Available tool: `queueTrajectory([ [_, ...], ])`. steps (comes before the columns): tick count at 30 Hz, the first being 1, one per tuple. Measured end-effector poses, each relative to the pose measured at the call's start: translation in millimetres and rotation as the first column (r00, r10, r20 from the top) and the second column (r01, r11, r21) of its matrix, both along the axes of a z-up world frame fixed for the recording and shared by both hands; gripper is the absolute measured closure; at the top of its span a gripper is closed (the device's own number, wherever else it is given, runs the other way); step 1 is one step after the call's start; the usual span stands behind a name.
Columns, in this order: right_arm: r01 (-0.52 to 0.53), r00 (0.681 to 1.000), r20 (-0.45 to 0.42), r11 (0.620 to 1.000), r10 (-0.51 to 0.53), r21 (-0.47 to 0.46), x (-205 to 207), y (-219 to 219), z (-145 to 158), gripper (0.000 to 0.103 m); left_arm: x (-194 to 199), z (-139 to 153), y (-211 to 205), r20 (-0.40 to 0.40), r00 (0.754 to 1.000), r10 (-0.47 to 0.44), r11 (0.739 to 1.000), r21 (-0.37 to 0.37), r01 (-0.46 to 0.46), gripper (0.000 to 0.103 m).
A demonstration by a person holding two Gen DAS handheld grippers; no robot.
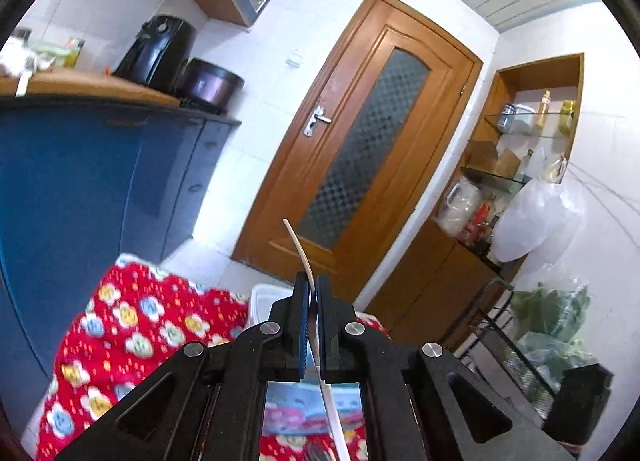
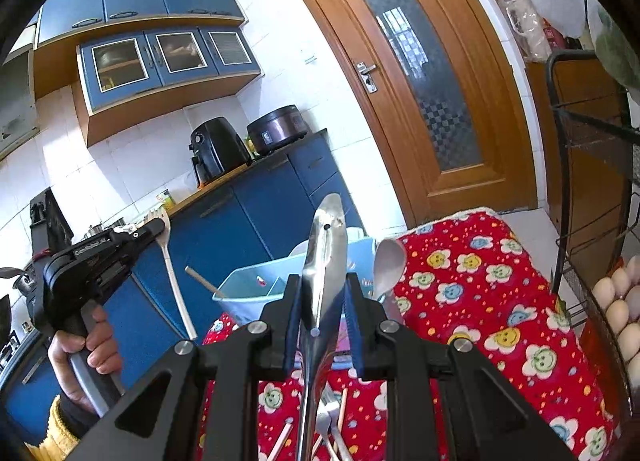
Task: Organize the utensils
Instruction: 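Raise the left tool away from the box while the right tool keeps holding the silver knife, then lower the silver knife into the blue box and open the right tool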
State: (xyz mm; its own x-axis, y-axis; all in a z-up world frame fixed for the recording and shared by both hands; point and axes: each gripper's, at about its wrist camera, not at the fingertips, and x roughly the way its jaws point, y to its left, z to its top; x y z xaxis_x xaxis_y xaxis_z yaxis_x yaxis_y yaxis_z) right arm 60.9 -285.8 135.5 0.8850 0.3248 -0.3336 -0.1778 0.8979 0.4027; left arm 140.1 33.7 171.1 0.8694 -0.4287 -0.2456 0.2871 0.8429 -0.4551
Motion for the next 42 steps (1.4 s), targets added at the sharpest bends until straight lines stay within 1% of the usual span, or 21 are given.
queueTrajectory([
  [4,0.007,1.0,0.01,1.0,-0.007,-0.005,9,-3,5,0.08,14,4,-7,0.028,0.999,0.027,0.999,0.029,-0.028,0.1],
  [11,0.014,0.999,0.035,1.0,-0.013,-0.007,29,-5,14,0.08,28,10,-22,0.107,0.991,0.077,0.987,0.131,-0.091,0.1],
  [16,0.019,0.998,0.053,1.0,-0.018,-0.006,43,-4,18,0.08,37,13,-31,0.149,0.982,0.114,0.977,0.164,-0.138,0.1],
  [22,0.069,0.992,0.107,0.998,-0.07,0.007,65,-4,29,0.08,43,9,-39,0.195,0.97,0.143,0.961,0.207,-0.184,0.1],
  [25,0.111,0.984,0.144,0.994,-0.107,-0.019,78,0,33,0.08,45,4,-42,0.206,0.966,0.154,0.952,0.232,-0.201,0.1],
  [29,0.182,0.967,0.193,0.981,-0.167,-0.06,96,7,34,0.08,48,-8,-46,0.194,0.969,0.151,0.946,0.255,-0.198,0.1],
  [32,0.258,0.944,0.238,0.96,-0.227,-0.107,106,14,32,0.08,49,-13,-48,0.194,0.969,0.152,0.942,0.267,-0.201,0.1],
  [33,0.3,0.93,0.26,0.945,-0.259,-0.133,111,19,30,0.08,50,-15,-48,0.194,0.969,0.152,0.942,0.268,-0.201,0.1],
  [35,0.337,0.916,0.282,0.928,-0.284,-0.16,116,25,25,0.08,51,-18,-49,0.191,0.97,0.152,0.94,0.274,-0.202,0.1],
  [39,0.372,0.903,0.309,0.901,-0.297,-0.221,122,36,12,0.08,55,-26,-52,0.18,0.972,0.15,0.939,0.281,-0.197,0.1],
  [42,0.365,0.907,0.315,0.896,-0.28,-0.254,123,43,4,0.08,58,-33,-51,0.169,0.974,0.152,0.939,0.284,-0.196,0.1],
])
